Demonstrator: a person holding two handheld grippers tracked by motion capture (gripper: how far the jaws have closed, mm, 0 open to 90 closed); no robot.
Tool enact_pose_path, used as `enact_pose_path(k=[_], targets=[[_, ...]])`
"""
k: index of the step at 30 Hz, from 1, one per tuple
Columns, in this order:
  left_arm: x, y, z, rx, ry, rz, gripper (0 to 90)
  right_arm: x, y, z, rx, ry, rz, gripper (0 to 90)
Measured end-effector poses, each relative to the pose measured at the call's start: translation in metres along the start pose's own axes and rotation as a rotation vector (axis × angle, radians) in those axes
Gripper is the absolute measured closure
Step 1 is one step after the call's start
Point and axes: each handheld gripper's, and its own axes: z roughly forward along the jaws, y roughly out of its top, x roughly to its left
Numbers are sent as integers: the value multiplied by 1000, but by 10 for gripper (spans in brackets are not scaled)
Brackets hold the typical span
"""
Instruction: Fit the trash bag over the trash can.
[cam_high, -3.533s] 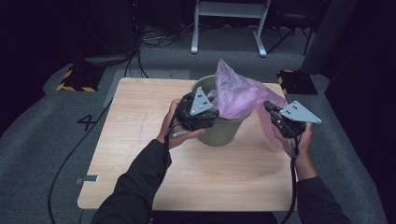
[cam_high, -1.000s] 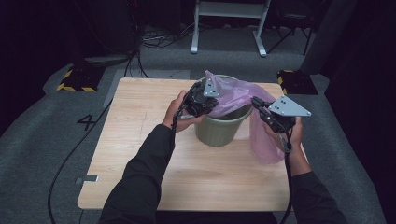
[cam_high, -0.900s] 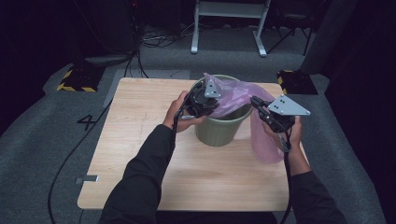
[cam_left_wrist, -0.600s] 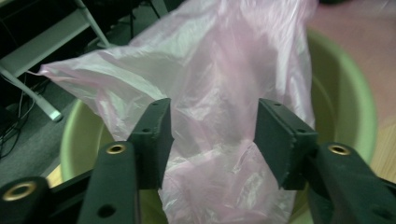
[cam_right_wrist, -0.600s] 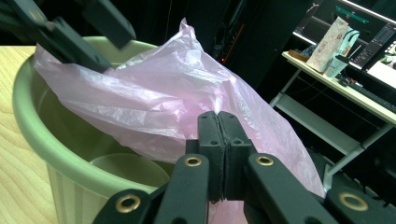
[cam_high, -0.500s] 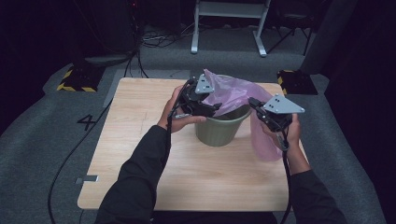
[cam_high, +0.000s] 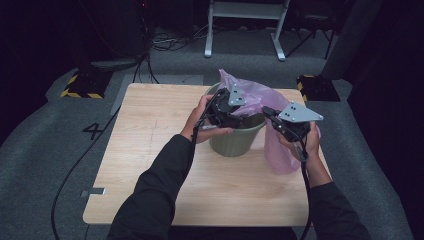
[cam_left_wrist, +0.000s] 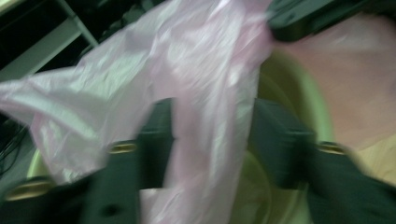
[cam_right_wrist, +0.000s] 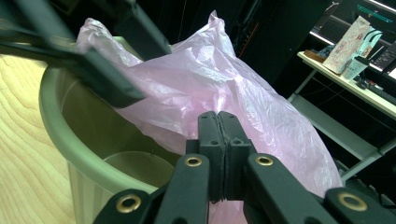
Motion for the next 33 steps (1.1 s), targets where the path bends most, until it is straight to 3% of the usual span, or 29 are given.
enact_pose_path(k=[3, 7, 10, 11, 12, 13, 14, 19, 22, 23, 26, 30, 31, 32, 33], targets=[[4, -4, 3, 11, 3, 6, 746, 0, -1, -1, -8, 7, 12, 867], [11, -9, 10, 47, -4, -6, 892, 2, -3, -4, -15, 13, 19, 797], [13, -12, 13, 58, -10, -13, 897, 3, -5, -5, -14, 9, 22, 752], [14, -14, 15, 62, -16, -24, 898, 4, -8, -6, -8, 12, 23, 661], [14, -14, 15, 62, -16, -24, 898, 4, -8, -6, -8, 12, 23, 661], [15, -15, 16, 70, -15, -31, 898, 6, -12, -7, 5, 5, 30, 564], [15, -15, 16, 70, -15, -31, 898, 6, -12, -7, 5, 5, 30, 564], [19, -17, 16, 74, -16, -49, 899, 12, -28, -13, 0, 39, 60, 344], [21, -18, 16, 76, -19, -58, 899, 15, -39, -17, -2, 42, 71, 277], [22, -19, 15, 76, -26, -66, 899, 17, -48, -20, -1, 19, 79, 214], [24, -20, 15, 75, -29, -77, 899, 21, -57, -20, 17, 12, 85, 204], [26, -21, 15, 72, -35, -86, 899, 29, -77, -15, 89, -18, 61, 207], [27, -22, 15, 72, -39, -93, 899, 30, -85, -13, 102, -31, 94, 256], [27, -22, 15, 71, -40, -95, 899, 30, -85, -13, 102, -31, 94, 256], [28, -22, 15, 69, -49, -98, 899, 31, -93, -8, 133, -35, 100, 382]])
